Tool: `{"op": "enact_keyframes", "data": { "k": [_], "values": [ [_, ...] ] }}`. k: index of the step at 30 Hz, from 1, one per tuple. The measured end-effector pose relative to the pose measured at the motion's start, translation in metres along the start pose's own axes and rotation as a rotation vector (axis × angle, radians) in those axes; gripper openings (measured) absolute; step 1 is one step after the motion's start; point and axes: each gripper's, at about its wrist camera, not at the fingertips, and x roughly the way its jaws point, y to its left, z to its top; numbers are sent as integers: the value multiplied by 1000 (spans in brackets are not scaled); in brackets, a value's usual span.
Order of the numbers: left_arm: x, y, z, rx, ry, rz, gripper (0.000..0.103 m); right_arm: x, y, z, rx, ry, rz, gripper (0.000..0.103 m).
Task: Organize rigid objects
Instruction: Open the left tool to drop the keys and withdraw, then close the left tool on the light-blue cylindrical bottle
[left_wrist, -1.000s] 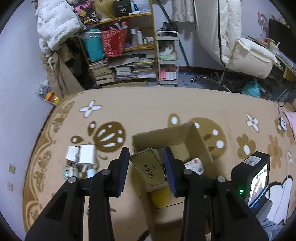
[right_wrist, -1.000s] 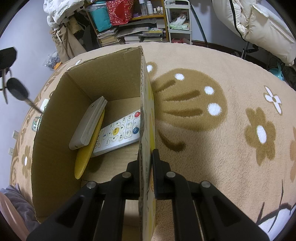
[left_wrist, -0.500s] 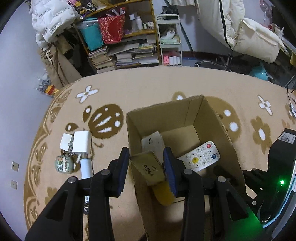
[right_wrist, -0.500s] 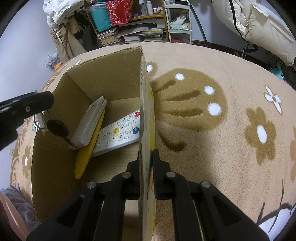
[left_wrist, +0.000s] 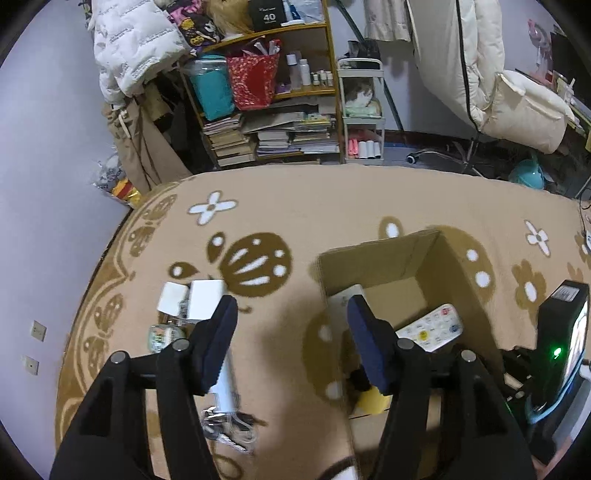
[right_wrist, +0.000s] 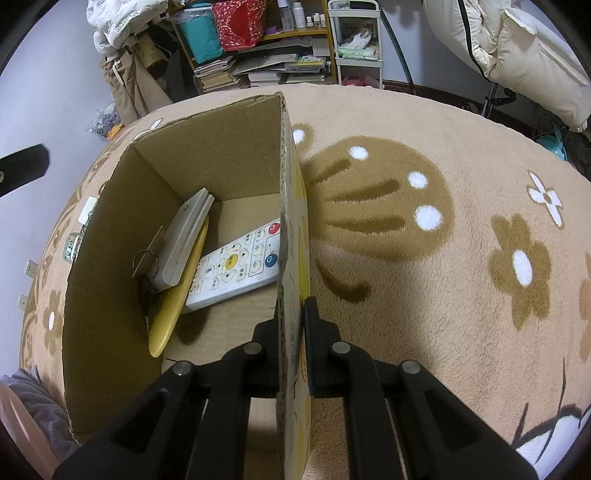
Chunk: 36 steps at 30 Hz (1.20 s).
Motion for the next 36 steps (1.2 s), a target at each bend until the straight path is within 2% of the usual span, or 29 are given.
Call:
{"op": "enact_keyframes", "data": {
  "k": [2, 4, 6, 7, 8, 12, 19, 28, 36],
  "values": [
    [1, 13, -3, -14, 5, 14, 72, 0, 0, 0, -1, 0, -1, 9],
    [3, 29, -6, -31, 8, 20, 77, 0, 0, 0, -1, 0, -1, 9],
    [6, 41, -9, -41, 13, 38, 89, 0, 0, 0, -1, 0, -1, 9],
    [9, 50, -12, -47, 15, 61, 99, 0, 0, 0, -1, 1, -1, 9],
    [10, 55, -13, -52, 12, 74, 103, 0, 0, 0, 0, 0, 0, 9],
    [23, 80, -22, -75, 50, 113, 103, 0, 0, 0, -1, 1, -1, 9],
    [52, 114, -40, -163, 128, 83, 103, 0, 0, 0, -1, 1, -1, 9],
    [86, 120, -66, -137, 171, 53, 102, 1, 0, -1, -1, 1, -1, 9],
    [118, 123, -83, -130, 255, 56, 102, 1, 1, -1, -1, 1, -1, 9]
  ]
}}
